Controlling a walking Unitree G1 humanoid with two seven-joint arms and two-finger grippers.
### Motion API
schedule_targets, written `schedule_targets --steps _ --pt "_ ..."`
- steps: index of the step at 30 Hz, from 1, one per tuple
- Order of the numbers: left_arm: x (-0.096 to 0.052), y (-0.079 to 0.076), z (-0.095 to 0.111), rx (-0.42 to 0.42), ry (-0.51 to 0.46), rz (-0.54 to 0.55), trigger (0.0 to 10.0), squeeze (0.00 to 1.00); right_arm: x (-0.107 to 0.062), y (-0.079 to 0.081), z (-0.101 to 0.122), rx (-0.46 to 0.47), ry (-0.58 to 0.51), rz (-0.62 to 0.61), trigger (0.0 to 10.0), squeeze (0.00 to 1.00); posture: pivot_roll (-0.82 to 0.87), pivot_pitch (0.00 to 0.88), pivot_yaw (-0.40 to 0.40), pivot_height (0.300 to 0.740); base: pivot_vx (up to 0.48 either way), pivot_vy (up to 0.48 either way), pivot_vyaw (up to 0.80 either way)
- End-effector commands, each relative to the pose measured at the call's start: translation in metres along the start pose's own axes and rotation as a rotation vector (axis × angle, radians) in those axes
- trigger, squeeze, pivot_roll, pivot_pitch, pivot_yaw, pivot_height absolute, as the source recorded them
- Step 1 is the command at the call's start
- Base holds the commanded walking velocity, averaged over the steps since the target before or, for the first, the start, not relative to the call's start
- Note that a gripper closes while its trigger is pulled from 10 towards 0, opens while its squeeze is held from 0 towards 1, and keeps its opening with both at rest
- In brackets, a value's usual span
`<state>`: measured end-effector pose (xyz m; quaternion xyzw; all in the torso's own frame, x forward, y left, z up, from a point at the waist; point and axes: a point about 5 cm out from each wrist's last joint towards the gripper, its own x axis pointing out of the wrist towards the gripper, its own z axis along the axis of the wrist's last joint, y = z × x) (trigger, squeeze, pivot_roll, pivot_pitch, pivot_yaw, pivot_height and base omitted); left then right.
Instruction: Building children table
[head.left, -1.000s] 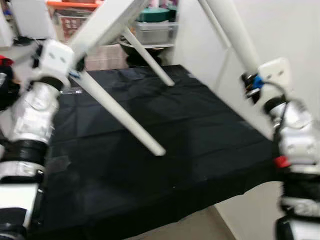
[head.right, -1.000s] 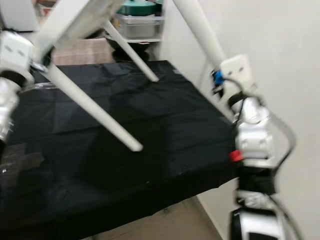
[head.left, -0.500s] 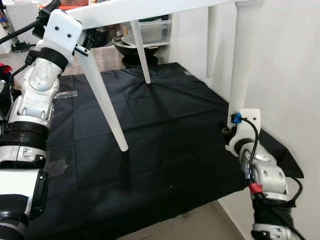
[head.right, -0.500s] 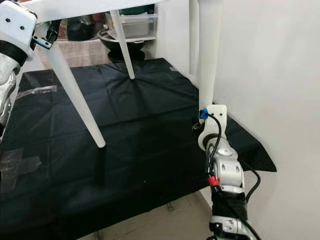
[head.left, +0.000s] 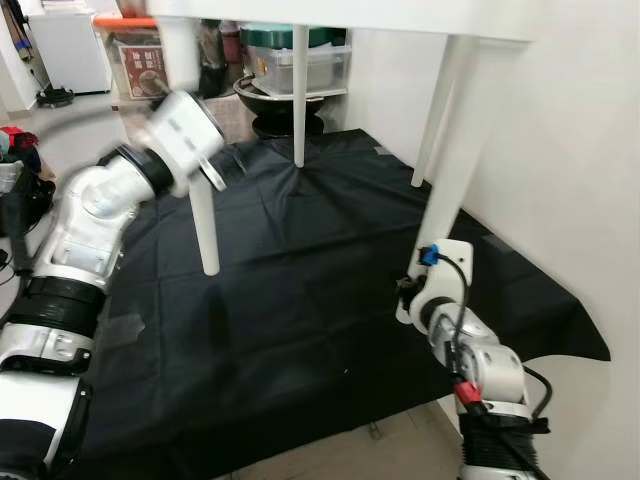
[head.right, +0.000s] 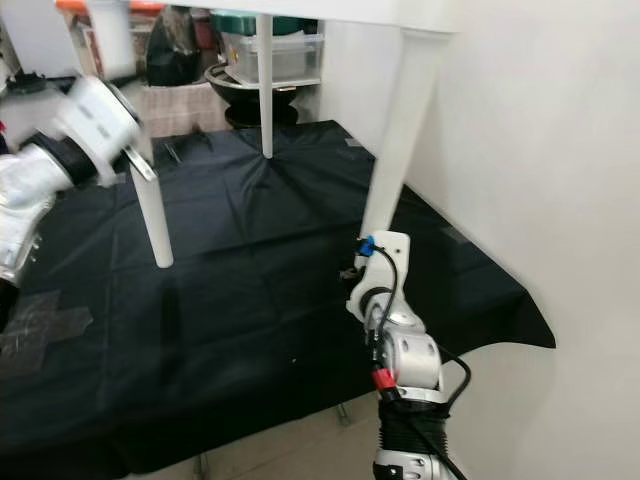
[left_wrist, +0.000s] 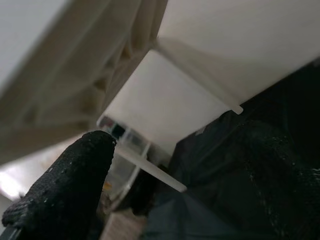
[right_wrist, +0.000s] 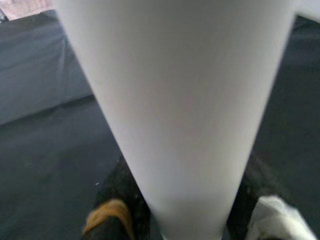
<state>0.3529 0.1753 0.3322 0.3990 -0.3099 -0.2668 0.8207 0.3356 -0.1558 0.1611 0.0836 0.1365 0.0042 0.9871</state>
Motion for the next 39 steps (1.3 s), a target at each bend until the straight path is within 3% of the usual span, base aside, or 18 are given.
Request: schedule_targets --steps 1,3,5,10,14,18,20,21,22,23,25,26,28,30,31,33,39 --pt "0.003 0.015 0.016 0.137 -0.052 -0.051 10.0 0.00 -0.001 0.003 0.003 0.043 -0.008 0.024 10.0 1.00 0.09 0.000 -0.045 0.740 0.000 0.000 0.00" --pt "0.006 0.028 0.025 0.162 -0.067 -0.058 10.0 0.00 -0.003 0.006 0.006 0.058 -0.024 0.031 10.0 1.00 0.09 0.000 -0.036 0.740 0.000 0.000 0.00" --pt "0.006 0.028 0.025 0.162 -0.067 -0.058 10.0 0.00 -0.003 0.006 0.006 0.058 -0.024 0.031 10.0 1.00 0.09 0.000 -0.036 0.740 0.000 0.000 0.00" --pt "0.003 0.027 0.023 0.073 -0.063 -0.009 10.0 0.00 -0.005 0.007 0.005 0.063 -0.029 0.030 10.0 1.00 0.09 0.000 -0.033 0.740 0.000 0.000 0.00" --pt "-0.017 -0.005 -0.001 -0.071 0.019 0.010 10.0 0.00 -0.016 0.001 -0.009 0.001 0.007 0.029 10.0 1.00 0.09 0.000 -0.045 0.740 0.000 0.000 0.00" --pt "-0.024 -0.016 -0.008 -0.135 0.043 0.022 10.0 0.00 -0.023 -0.004 -0.007 -0.017 -0.015 0.022 10.0 1.00 0.09 0.000 -0.047 0.740 0.000 0.000 0.00" --pt "-0.037 -0.034 -0.026 -0.295 0.120 0.129 10.0 0.00 -0.039 -0.018 0.005 -0.077 -0.113 -0.005 10.0 1.00 0.08 0.000 -0.045 0.740 0.000 0.000 0.00" --pt "-0.037 -0.034 -0.026 -0.295 0.120 0.129 10.0 0.00 -0.039 -0.018 0.005 -0.077 -0.113 -0.005 10.0 1.00 0.08 0.000 -0.045 0.740 0.000 0.000 0.00" --pt "-0.042 -0.041 -0.033 -0.350 0.158 0.176 10.0 0.00 -0.046 -0.022 0.010 -0.096 -0.156 -0.010 10.0 1.00 0.08 0.000 -0.045 0.740 0.000 0.000 0.00" --pt "-0.042 -0.041 -0.033 -0.350 0.158 0.176 10.0 0.00 -0.046 -0.022 0.010 -0.096 -0.156 -0.010 10.0 1.00 0.08 0.000 -0.045 0.740 0.000 0.000 0.00" --pt "-0.051 -0.063 -0.041 -0.425 0.219 0.229 10.0 0.00 -0.066 -0.017 0.027 -0.105 -0.276 0.071 10.0 1.00 0.06 0.000 -0.048 0.740 0.000 0.000 0.00" --pt "-0.051 -0.063 -0.041 -0.425 0.219 0.229 10.0 0.00 -0.066 -0.017 0.027 -0.105 -0.276 0.071 10.0 1.00 0.06 0.000 -0.048 0.740 0.000 0.000 0.00" --pt "-0.057 -0.080 -0.046 -0.499 0.271 0.268 10.0 0.00 -0.084 -0.007 0.035 -0.166 -0.354 0.173 10.0 1.00 0.06 0.000 -0.048 0.740 0.000 0.000 0.00" --pt "-0.064 -0.095 -0.050 -0.556 0.327 0.287 10.0 0.00 -0.092 -0.005 0.028 -0.268 -0.335 0.199 10.0 1.00 0.06 0.000 -0.049 0.740 0.000 0.000 0.00" --pt "-0.064 -0.095 -0.050 -0.556 0.327 0.287 10.0 0.00 -0.092 -0.005 0.028 -0.268 -0.335 0.199 10.0 1.00 0.06 0.000 -0.049 0.740 0.000 0.000 0.00" --pt "-0.069 -0.113 -0.050 -0.598 0.366 0.270 10.0 0.00 -0.096 -0.009 0.012 -0.322 -0.277 0.180 10.0 1.00 0.06 0.000 -0.055 0.740 0.000 0.000 0.00" --pt "-0.072 -0.134 -0.041 -0.651 0.385 0.243 10.0 0.00 -0.109 -0.006 -0.001 -0.315 -0.241 0.213 10.0 1.00 0.06 0.000 -0.056 0.740 0.000 0.000 0.00"
